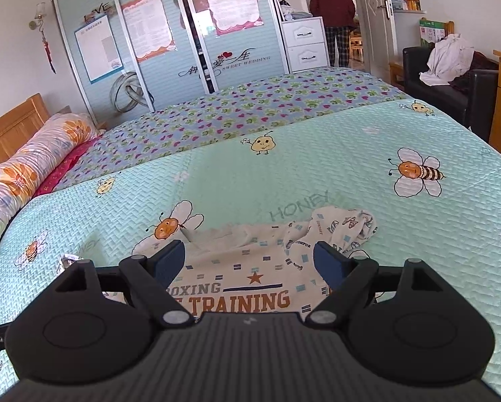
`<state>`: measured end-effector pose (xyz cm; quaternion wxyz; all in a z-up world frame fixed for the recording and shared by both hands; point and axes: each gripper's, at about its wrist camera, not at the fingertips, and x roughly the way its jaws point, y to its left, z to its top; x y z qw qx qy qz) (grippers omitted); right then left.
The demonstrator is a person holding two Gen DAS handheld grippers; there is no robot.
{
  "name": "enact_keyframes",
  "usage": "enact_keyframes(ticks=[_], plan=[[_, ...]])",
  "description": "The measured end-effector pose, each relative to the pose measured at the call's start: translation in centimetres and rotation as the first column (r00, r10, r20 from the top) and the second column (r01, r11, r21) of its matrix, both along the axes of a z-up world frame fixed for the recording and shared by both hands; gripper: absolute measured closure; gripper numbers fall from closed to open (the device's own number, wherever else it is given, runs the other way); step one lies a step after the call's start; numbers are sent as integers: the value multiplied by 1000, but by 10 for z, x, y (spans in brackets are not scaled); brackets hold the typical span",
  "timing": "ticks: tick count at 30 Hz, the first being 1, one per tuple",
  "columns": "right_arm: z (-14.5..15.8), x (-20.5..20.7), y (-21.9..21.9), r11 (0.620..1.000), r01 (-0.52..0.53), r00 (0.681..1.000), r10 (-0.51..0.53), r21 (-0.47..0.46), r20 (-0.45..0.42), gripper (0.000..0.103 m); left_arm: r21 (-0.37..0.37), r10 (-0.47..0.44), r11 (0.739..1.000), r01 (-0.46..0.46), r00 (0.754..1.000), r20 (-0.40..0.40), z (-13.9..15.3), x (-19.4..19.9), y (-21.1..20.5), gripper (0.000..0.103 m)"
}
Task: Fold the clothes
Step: 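Lift both open grippers up and back away from the T-shirt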
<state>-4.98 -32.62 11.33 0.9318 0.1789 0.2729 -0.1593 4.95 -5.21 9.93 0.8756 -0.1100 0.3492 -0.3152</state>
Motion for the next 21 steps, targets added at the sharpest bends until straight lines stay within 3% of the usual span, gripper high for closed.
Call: enact_keyframes(ticks=[21], plan=[[-7,4,2,1000,-5,1000,5,8,-15,19,18,-3,1000,4,999,-54,-24,9,-5,22]])
